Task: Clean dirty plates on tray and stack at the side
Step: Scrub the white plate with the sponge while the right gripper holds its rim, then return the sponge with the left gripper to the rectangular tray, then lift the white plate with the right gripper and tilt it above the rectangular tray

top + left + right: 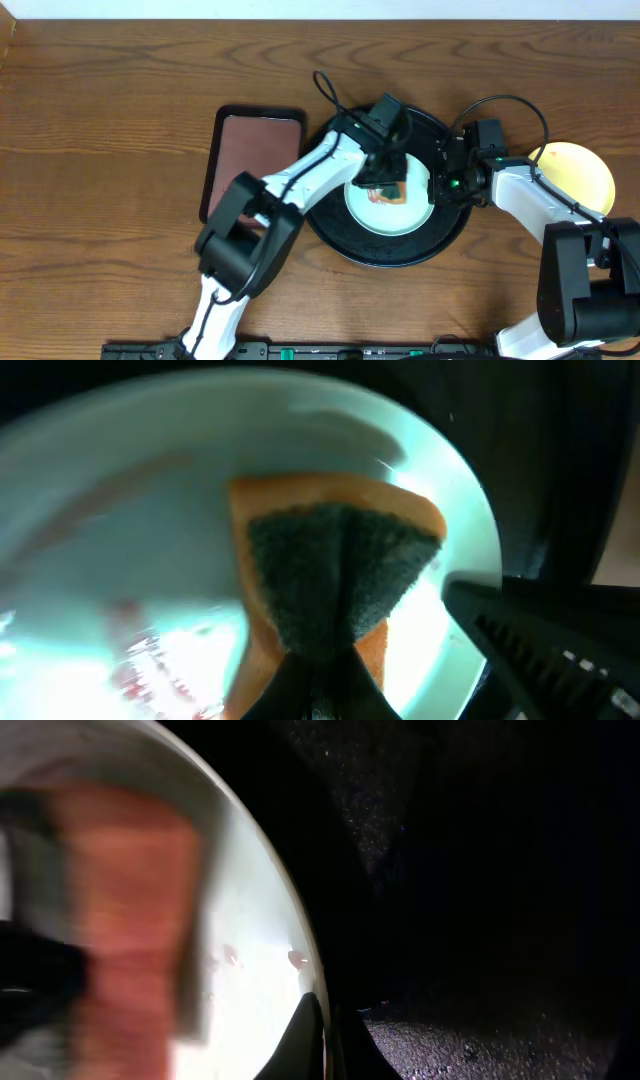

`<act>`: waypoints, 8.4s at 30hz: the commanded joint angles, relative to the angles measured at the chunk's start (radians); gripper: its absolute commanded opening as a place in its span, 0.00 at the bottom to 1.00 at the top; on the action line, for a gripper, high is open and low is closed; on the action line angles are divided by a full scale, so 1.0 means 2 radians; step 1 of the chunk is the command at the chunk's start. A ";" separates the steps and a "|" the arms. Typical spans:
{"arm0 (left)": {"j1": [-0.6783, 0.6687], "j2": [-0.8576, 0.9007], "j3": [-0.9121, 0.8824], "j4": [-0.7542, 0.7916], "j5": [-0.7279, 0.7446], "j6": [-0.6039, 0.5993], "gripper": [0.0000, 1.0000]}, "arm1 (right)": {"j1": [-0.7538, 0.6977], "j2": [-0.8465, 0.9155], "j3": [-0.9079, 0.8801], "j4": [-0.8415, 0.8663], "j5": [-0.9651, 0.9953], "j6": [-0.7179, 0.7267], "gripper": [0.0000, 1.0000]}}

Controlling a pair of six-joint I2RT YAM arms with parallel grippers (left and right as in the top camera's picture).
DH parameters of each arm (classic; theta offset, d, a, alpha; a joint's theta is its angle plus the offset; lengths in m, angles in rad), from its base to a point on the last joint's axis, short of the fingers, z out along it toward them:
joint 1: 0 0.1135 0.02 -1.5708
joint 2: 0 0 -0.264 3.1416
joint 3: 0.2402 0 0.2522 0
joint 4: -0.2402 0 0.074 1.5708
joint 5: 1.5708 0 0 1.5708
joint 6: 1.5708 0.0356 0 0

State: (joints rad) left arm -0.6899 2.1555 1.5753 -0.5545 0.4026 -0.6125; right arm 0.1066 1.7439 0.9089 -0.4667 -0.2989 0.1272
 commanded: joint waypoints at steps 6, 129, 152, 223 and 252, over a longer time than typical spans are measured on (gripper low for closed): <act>0.002 0.020 -0.002 -0.068 -0.096 -0.014 0.07 | 0.003 0.009 -0.004 -0.013 -0.002 -0.010 0.01; 0.046 -0.093 0.063 -0.204 -0.247 -0.014 0.08 | 0.002 0.009 -0.004 -0.026 0.005 -0.012 0.01; 0.262 -0.174 -0.021 -0.227 -0.158 0.116 0.48 | 0.002 0.009 -0.004 -0.014 0.002 -0.027 0.01; 0.343 -0.490 -0.014 -0.330 -0.117 0.123 0.89 | 0.428 0.037 0.265 0.270 0.613 -0.366 0.01; 0.343 -0.490 -0.014 -0.330 -0.117 0.123 0.89 | 0.415 0.037 0.265 0.213 0.424 -0.405 0.01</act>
State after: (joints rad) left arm -0.0074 1.1717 1.5288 -1.2102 0.1589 -0.3763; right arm 0.9382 1.8465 1.4250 -0.0471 0.5636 -0.6697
